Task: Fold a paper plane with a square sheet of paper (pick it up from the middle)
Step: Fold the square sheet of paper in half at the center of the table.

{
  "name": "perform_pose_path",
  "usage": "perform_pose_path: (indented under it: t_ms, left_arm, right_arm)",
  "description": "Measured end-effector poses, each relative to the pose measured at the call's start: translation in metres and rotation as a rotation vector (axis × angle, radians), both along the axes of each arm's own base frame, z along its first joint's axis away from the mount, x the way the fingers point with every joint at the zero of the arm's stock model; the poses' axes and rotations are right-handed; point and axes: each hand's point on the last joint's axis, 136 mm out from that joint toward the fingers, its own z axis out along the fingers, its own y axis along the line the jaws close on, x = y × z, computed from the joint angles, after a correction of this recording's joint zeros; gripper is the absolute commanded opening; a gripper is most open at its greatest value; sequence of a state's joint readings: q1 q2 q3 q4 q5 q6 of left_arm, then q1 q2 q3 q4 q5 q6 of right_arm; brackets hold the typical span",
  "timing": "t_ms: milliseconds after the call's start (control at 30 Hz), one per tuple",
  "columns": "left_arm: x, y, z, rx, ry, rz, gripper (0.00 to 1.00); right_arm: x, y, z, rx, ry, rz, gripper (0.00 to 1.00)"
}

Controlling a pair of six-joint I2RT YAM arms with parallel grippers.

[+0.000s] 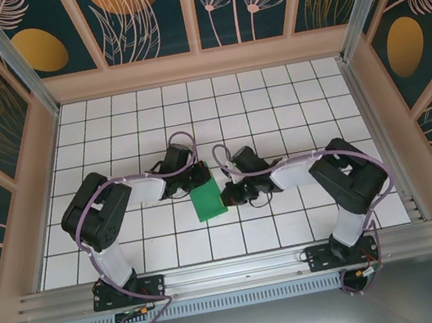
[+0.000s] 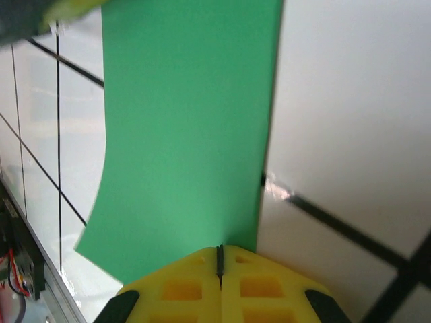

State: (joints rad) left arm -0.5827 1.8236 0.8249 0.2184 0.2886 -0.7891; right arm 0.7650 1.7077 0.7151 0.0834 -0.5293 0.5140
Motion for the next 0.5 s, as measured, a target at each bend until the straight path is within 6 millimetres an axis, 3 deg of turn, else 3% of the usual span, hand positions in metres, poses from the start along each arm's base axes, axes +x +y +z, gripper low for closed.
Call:
perform_pose_path:
  t_ms: [500]
  left_arm:
    - [0.003,-0.003,0.001,0.01,0.001,-0.013,0.0]
  right_arm:
    - [-0.019,-0.019,0.006,-0.045,0.005,0.003,0.0]
